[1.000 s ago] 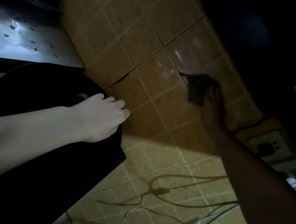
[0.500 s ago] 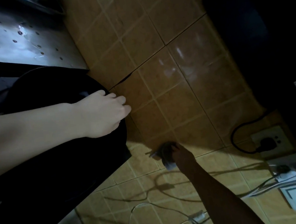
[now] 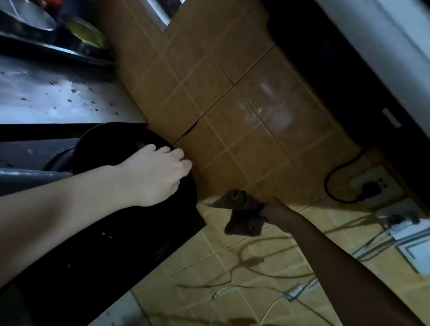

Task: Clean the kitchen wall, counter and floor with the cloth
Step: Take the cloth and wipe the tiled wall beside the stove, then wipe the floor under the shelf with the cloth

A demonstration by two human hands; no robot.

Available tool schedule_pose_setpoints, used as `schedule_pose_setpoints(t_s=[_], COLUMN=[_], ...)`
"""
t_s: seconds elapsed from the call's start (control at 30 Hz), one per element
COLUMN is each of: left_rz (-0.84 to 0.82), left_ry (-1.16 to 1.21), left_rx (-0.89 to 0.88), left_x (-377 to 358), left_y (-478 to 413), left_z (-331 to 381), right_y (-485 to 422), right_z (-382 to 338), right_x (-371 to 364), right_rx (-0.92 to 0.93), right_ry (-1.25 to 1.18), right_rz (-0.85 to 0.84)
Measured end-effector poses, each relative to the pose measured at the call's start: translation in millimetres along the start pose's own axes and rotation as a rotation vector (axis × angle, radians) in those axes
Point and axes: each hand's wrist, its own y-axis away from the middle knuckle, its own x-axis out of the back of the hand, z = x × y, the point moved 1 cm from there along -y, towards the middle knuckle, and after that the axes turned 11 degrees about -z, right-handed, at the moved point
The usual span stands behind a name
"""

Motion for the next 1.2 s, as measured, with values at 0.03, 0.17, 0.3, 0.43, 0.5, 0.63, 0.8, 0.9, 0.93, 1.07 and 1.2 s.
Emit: schedule_pose_setpoints(t_s=[0.03,0.17,0.3,0.43,0.5,0.63,0.8,0.9,0.93,1.07,1.2], left_rz=[-0.008,-0.065,-0.130,-0.152,-0.185,-0.266,-0.433,-0.490,-0.506,-0.587,-0.652], left_ry=[0.006,0.036,0.101,0.126,0.124,0.152,0.132,0.134,0.133,0.097,0.059], left_rx=[0.000,-0.024,-0.091,-0.149,-0.177,-0.209,-0.233,-0.256,-0.262,-0.268,-0.245], left_x=[4,19,35,43,42,26,-2,-12,-15,-28,-50], left_y=[6,25,39,60,69,88,110,118,119,126,132], left_z=[4,19,30,37,41,55,81,94,99,116,134], right_y=[9,45,79,113,124,140,163,174,177,186,191], right_z=[1,0,3,5,11,24,49,68,74,98,129], right_x=[-7,-35,-68,-108,-126,-165,-210,-228,-233,-255,-277], right_rx=[0.023,0.146,0.161,0.163,0.160,0.135,0.082,0.051,0.045,0.013,-0.026], right_ry=[-0.048,-0.209,-0.359,-0.392,-0.318,-0.179,-0.219,-0.265,-0.275,-0.294,-0.285], right_rz=[-0.018,-0.118,-0.056,0.030,0.106,0.200,0.229,0.225,0.221,0.207,0.178])
